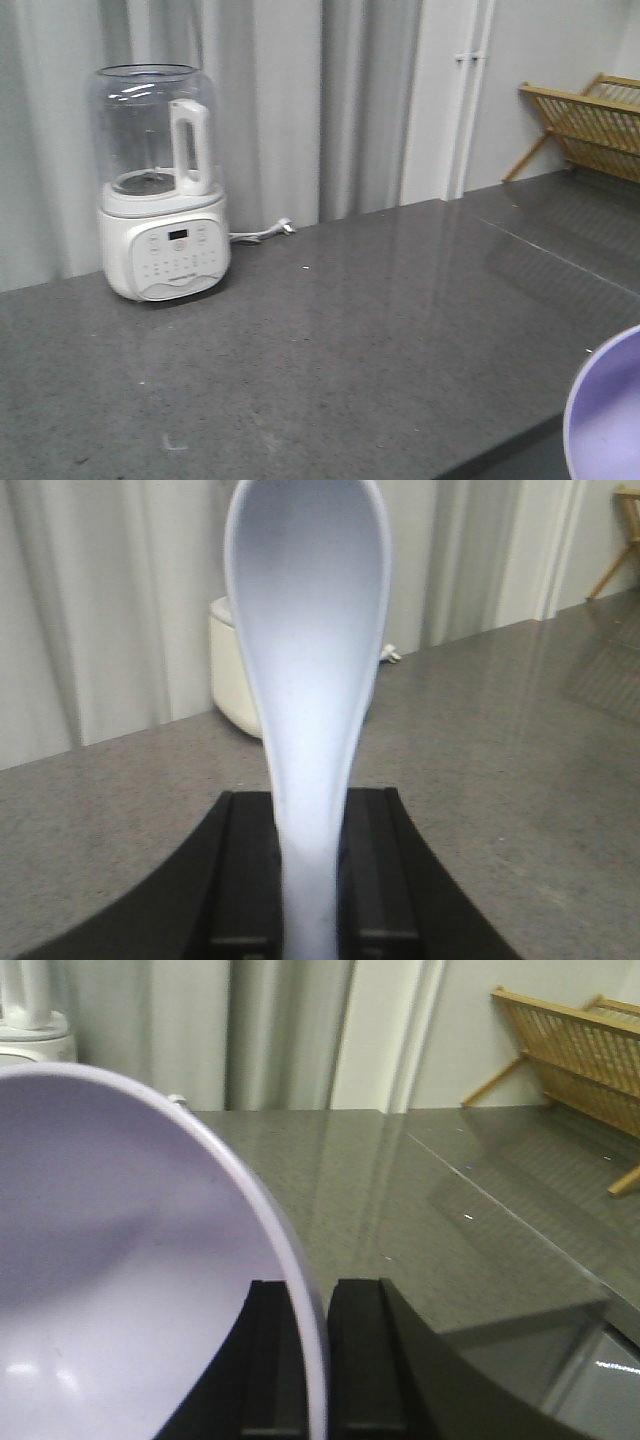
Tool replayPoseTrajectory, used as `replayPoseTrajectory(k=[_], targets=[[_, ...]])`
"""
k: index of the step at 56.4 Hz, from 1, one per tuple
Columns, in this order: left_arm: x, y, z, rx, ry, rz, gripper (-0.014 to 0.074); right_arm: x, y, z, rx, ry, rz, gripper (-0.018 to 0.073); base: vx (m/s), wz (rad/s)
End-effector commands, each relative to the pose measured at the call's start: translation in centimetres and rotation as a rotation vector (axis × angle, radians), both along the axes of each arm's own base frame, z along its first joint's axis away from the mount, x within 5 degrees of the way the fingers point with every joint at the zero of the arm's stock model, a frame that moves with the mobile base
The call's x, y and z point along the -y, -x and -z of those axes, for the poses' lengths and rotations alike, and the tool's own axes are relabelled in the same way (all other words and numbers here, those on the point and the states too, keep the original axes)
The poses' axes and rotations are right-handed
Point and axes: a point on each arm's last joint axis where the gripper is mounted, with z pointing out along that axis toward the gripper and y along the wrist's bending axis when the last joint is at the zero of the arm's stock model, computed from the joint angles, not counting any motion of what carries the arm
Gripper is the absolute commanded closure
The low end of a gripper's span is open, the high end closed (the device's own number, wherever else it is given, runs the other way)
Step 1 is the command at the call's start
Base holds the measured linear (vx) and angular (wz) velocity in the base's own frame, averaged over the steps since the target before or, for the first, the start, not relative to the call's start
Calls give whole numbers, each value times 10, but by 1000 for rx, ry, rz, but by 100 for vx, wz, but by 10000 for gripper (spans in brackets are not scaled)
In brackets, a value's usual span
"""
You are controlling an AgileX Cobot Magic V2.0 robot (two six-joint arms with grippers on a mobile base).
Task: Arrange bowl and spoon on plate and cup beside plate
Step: 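Lift both held items and drive the base to the blue plate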
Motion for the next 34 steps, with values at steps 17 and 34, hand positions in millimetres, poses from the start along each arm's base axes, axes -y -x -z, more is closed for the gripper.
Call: replayPoseTrajectory(k=[17, 34], targets=[[0, 0, -15, 105, 24, 0, 603, 1, 0, -18, 118, -5, 16, 568, -16, -64], [0, 0, -15, 105, 24, 0, 603, 1, 0, -18, 118, -5, 16, 568, -13, -58]])
